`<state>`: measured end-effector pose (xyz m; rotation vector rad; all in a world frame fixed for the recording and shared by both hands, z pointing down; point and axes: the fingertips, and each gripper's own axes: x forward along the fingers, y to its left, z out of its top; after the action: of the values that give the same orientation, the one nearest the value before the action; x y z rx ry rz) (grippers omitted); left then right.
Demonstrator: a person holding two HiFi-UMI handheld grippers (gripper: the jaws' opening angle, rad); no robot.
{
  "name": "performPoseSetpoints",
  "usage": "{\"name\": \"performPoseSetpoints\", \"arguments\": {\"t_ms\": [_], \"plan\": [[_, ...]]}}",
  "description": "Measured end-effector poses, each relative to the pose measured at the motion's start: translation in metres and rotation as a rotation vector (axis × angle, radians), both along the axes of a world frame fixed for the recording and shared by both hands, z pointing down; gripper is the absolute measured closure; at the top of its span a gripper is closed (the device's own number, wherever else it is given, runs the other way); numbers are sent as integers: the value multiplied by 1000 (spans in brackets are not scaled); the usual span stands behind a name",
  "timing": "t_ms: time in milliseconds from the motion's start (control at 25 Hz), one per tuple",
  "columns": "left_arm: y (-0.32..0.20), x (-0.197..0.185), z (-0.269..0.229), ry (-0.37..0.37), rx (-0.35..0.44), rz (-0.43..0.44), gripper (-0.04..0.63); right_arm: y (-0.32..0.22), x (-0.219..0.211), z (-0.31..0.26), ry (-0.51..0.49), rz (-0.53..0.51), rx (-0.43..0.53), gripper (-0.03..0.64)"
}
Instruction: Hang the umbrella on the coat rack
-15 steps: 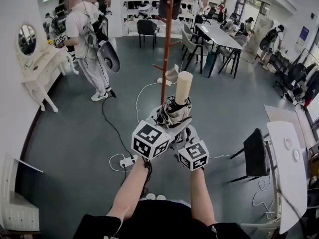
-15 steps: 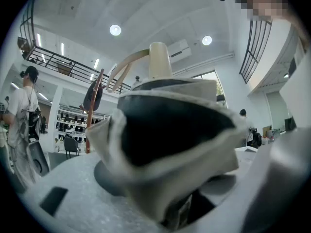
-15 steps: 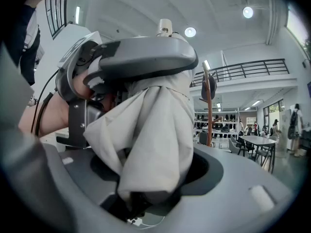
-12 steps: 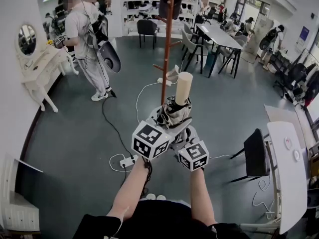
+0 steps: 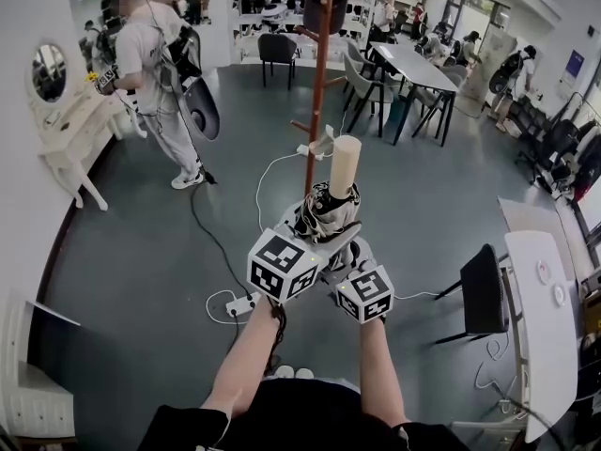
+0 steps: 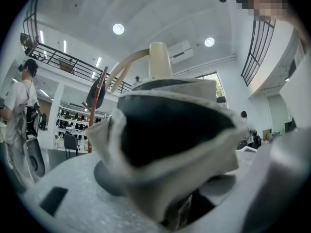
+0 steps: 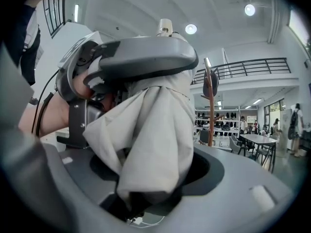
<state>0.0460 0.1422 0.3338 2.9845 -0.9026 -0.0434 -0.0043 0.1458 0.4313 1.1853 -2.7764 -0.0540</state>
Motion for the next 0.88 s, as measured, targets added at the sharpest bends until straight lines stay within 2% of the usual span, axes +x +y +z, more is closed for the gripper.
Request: {"name": "performPoseSetpoints", "arguments": {"t_ms": [240, 360, 520, 600, 760, 880], "plan": [[-29, -5, -13, -2, -10, 2, 299, -29, -5, -13, -2, 1, -9, 270], [-41, -9, 0, 3, -14, 8, 299, -41, -9, 0, 4, 5, -12, 268], [-23, -3, -3, 2, -11, 19, 299, -22, -3, -3, 2, 18, -8, 268], [-18, -12, -10, 0, -12, 24, 299, -18, -12, -10, 1, 25, -8, 268], [-25, -36, -16, -3, -24, 33, 299, -24, -36, -17, -3, 35, -18, 267], [-33, -30, -21, -8, -21, 33, 299, -33, -31, -22, -8, 35, -17, 267]]}}
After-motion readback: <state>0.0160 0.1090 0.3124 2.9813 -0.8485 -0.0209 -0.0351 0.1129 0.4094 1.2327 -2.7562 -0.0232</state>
